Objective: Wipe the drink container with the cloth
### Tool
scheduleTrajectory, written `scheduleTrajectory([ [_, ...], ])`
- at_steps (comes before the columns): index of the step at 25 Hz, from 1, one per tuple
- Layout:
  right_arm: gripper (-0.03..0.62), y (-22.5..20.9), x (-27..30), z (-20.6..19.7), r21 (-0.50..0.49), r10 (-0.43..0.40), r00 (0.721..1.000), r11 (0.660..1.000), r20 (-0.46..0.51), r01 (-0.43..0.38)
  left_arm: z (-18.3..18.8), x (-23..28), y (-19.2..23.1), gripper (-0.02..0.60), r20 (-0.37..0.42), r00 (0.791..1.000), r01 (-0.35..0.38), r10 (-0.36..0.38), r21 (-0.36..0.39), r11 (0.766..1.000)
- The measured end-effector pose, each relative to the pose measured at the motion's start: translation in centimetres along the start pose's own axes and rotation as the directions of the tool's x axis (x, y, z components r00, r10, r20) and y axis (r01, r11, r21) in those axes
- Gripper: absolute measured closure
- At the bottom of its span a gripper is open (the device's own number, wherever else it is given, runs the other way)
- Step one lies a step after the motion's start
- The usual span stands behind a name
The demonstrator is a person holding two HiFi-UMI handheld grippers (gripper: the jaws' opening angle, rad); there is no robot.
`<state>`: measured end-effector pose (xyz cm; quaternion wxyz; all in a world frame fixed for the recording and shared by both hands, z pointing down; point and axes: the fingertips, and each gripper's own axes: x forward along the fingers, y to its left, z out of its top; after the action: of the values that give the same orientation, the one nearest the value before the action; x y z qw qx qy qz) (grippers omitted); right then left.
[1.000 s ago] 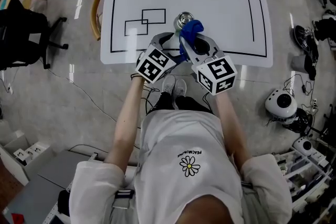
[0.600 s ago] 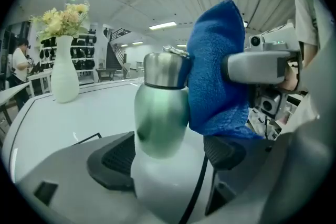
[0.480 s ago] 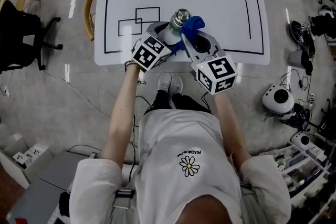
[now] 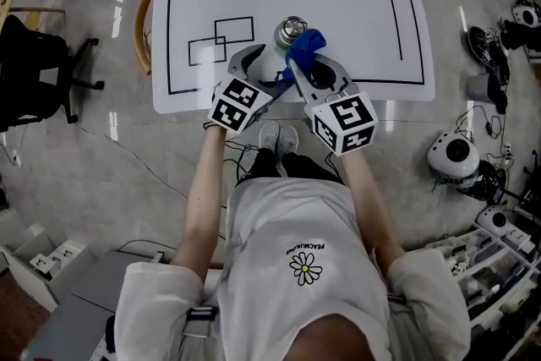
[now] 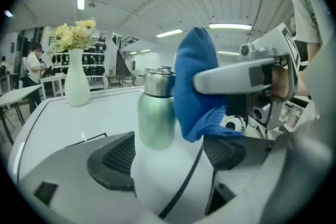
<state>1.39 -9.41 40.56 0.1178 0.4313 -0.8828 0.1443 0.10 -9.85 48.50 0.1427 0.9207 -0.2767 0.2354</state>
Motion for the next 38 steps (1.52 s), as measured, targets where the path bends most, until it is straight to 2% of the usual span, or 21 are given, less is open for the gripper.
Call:
scheduleTrajectory([
  [2, 0.551, -0.5, 0.1, 0.1, -0.006, -0.009, 1.000, 1.000, -0.004, 0.009, 0.2, 0.3, 2.2, 0.187, -0.013, 1.000, -0.012, 0.012, 0.004, 1.000],
  [6, 0.551, -0.9, 0.4, 0.0, -0.003, -0.021, 1.000, 1.000, -0.013, 0.021, 0.7, 2.5, 3.1, 0.175, -0.051, 0.996, 0.075, -0.072, 0.057, 0.996],
  [9, 0.551, -1.5, 0.4, 0.1, -0.010, -0.031, 0.999, 0.999, -0.022, 0.031, 0.7, 3.7, 2.0, 0.176, -0.072, 0.991, 0.123, -0.117, 0.085, 0.989],
  [13, 0.551, -2.4, 0.0, 0.0, -0.027, -0.062, 0.997, 0.998, -0.035, 0.061, 0.2, 3.3, -0.3, 0.176, -0.079, 0.990, 0.120, -0.114, 0.086, 0.989],
  [17, 0.551, -2.7, -0.1, -0.5, -0.034, -0.068, 0.997, 0.997, -0.048, 0.067, -0.4, 2.7, -2.6, 0.176, -0.074, 0.985, 0.163, -0.156, 0.090, 0.983],
  [19, 0.551, -2.6, -0.2, -0.3, -0.059, -0.061, 0.997, 0.997, -0.056, 0.058, -0.3, 2.6, -2.5, 0.176, -0.062, 0.988, 0.144, -0.139, 0.085, 0.986],
  [21, 0.551, -2.8, -1.1, 0.7, -0.139, -0.051, 0.996, 0.989, -0.068, 0.041, 0.4, 2.1, -1.4, 0.176, -0.028, 0.996, 0.085, -0.083, 0.074, 0.994],
  [23, 0.551, -3.7, -2.1, 2.8, -0.283, -0.049, 0.994, 0.959, -0.096, 0.020, 1.9, 1.5, -0.2, 0.176, 0.010, 1.000, 0.025, -0.026, 0.097, 0.995],
  [24, 0.551, -4.3, -2.3, 3.9, -0.376, -0.048, 0.990, 0.927, -0.129, -0.004, 2.9, 1.2, 0.2, 0.176, 0.024, 1.000, -0.002, -0.001, 0.129, 0.992],
  [25, 0.551, -4.9, -2.1, 4.9, -0.475, -0.049, 0.983, 0.879, -0.178, -0.042, 3.8, 1.1, 0.5, 0.176, 0.039, 0.999, -0.027, 0.021, 0.161, 0.987],
  [27, 0.551, -5.7, -1.0, 6.1, -0.642, -0.048, 0.953, 0.749, -0.299, -0.164, 5.5, 0.9, 0.9, 0.176, 0.073, 0.996, -0.057, 0.044, 0.187, 0.981],
  [29, 0.551, -5.6, 0.6, 6.2, -0.710, -0.025, 0.905, 0.630, -0.425, -0.316, 6.7, 1.2, 0.9, 0.176, 0.097, 0.994, -0.062, 0.046, 0.170, 0.983],
  [30, 0.551, -5.3, 1.4, 6.0, -0.706, -0.010, 0.876, 0.596, -0.482, -0.382, 6.9, 1.4, 0.9, 0.176, 0.096, 0.994, -0.061, 0.046, 0.163, 0.985],
  [32, 0.551, -4.5, 2.8, 5.3, -0.662, 0.036, 0.823, 0.574, -0.568, -0.482, 6.9, 2.2, 0.8, 0.178, 0.072, 0.996, -0.063, 0.053, 0.159, 0.985],
  [34, 0.551, -3.6, 3.5, 4.4, -0.618, 0.069, 0.784, 0.574, -0.616, -0.536, 6.5, 3.0, 0.9, 0.183, 0.050, 0.995, -0.095, 0.087, 0.172, 0.981],
  [35, 0.551, -3.4, 3.6, 4.1, -0.609, 0.072, 0.778, 0.578, -0.625, -0.543, 6.4, 3.2, 1.1, 0.215, 0.049, 0.992, -0.124, 0.117, 0.184, 0.975],
  [36, 0.551, -3.2, 3.5, 4.0, -0.607, 0.068, 0.778, 0.584, -0.624, -0.539, 6.3, 3.2, 1.3, 0.279, 0.055, 0.988, -0.151, 0.143, 0.197, 0.969],
  [38, 0.551, -2.8, 3.0, 3.9, -0.619, 0.052, 0.789, 0.589, -0.613, -0.520, 6.3, 3.1, 1.5, 0.284, 0.064, 0.985, -0.170, 0.160, 0.218, 0.961],
])
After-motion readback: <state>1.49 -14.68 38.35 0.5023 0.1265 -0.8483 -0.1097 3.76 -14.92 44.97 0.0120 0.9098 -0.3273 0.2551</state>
